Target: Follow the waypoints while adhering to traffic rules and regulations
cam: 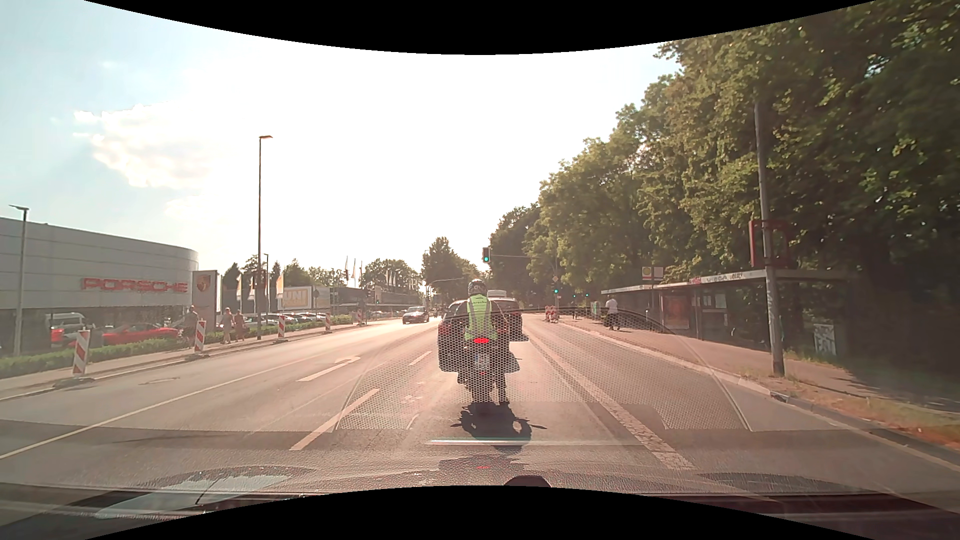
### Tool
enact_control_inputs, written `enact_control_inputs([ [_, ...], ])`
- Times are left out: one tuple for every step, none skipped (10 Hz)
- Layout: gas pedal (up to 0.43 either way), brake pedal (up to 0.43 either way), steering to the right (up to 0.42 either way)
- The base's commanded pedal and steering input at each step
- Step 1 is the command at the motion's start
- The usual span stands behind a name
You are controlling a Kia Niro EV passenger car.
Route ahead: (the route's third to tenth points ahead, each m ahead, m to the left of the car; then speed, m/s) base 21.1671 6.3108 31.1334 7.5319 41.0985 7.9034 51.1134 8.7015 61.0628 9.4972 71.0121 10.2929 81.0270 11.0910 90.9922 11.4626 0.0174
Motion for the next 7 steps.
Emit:
enact_control_inputs([
  [0.22, 0.0, -0.021],
  [0.22, 0.0, -0.032],
  [0.197, 0.0, -0.038],
  [0.189, 0.0, -0.041],
  [0.169, 0.0, -0.041],
  [0.157, 0.0, -0.041],
  [0.157, 0.0, -0.041],
])
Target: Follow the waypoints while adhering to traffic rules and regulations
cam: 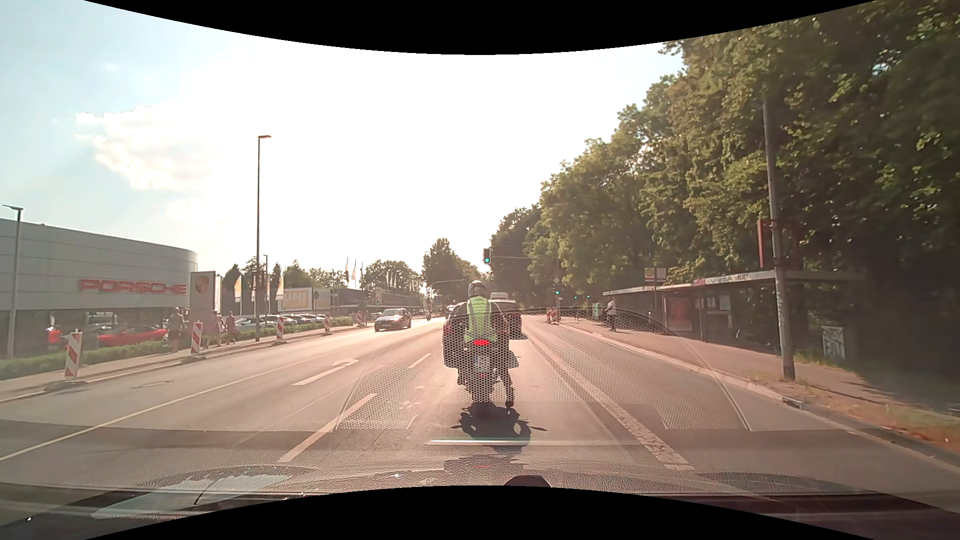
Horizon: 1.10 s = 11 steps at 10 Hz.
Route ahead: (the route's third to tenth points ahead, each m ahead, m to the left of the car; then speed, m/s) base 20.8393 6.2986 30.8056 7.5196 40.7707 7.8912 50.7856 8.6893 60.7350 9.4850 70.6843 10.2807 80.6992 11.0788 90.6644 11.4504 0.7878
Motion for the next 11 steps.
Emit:
enact_control_inputs([
  [0.169, 0.0, -0.041],
  [0.169, 0.0, -0.041],
  [0.189, 0.0, -0.041],
  [0.189, 0.0, -0.041],
  [0.197, 0.0, -0.041],
  [0.197, 0.0, -0.041],
  [0.197, 0.0, -0.041],
  [0.197, 0.0, -0.041],
  [0.24, 0.0, -0.036],
  [0.248, 0.0, -0.032],
  [0.248, 0.0, -0.027],
])
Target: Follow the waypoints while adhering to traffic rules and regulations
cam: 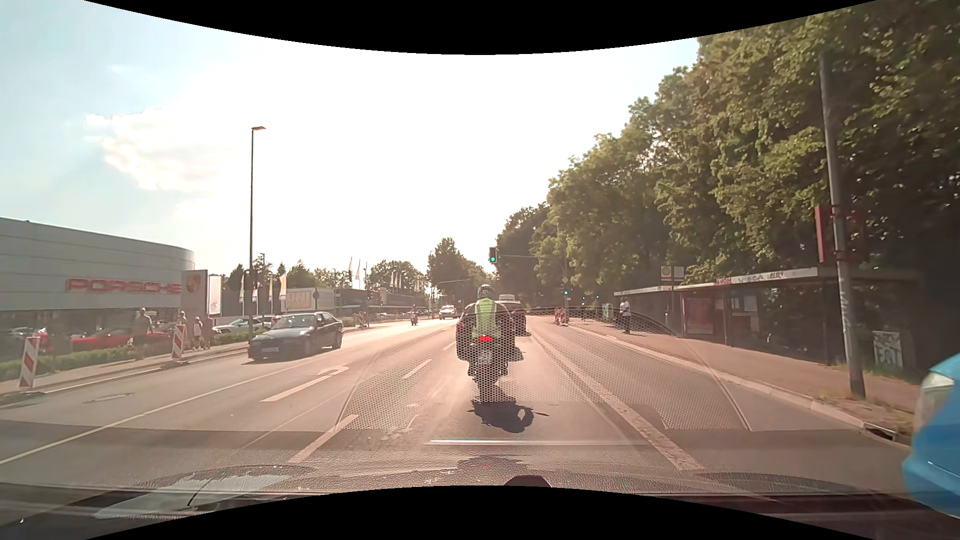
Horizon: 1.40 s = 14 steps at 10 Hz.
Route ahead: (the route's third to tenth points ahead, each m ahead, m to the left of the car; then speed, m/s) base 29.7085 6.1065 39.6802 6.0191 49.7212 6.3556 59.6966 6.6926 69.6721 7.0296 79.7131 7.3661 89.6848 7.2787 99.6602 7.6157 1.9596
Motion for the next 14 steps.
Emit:
enact_control_inputs([
  [0.248, 0.0, -0.018],
  [0.248, 0.0, -0.011],
  [0.248, 0.0, -0.008],
  [0.248, 0.0, -0.006],
  [0.248, 0.0, -0.006],
  [0.248, 0.0, -0.005],
  [0.248, 0.0, -0.005],
  [0.248, 0.0, -0.005],
  [0.248, 0.0, -0.004],
  [0.248, 0.0, -0.004],
  [0.26, 0.0, -0.002],
  [0.268, 0.0, 0.003],
  [0.268, 0.0, 0.006],
  [0.268, 0.0, 0.006],
])
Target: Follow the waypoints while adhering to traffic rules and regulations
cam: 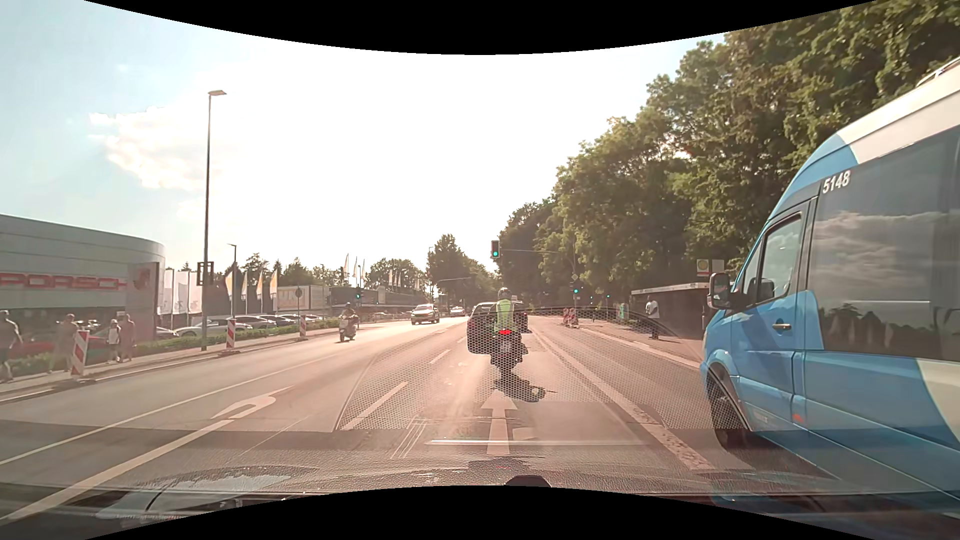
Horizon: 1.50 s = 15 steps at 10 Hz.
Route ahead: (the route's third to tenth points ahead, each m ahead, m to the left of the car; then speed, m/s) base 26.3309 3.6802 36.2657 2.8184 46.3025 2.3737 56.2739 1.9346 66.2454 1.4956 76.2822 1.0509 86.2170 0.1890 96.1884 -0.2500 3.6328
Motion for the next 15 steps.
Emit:
enact_control_inputs([
  [0.268, 0.0, 0.006],
  [0.268, 0.0, 0.006],
  [0.26, 0.0, 0.005],
  [0.228, 0.0, 0.004],
  [0.189, 0.0, 0.004],
  [0.177, 0.0, 0.004],
  [0.177, 0.0, 0.004],
  [0.177, 0.0, 0.005],
  [0.177, 0.0, 0.005],
  [0.177, 0.0, 0.004],
  [0.15, 0.0, 0.004],
  [0.118, 0.0, 0.004],
  [0.098, 0.0, 0.004],
  [0.098, 0.0, 0.004],
  [0.098, 0.0, 0.005],
])
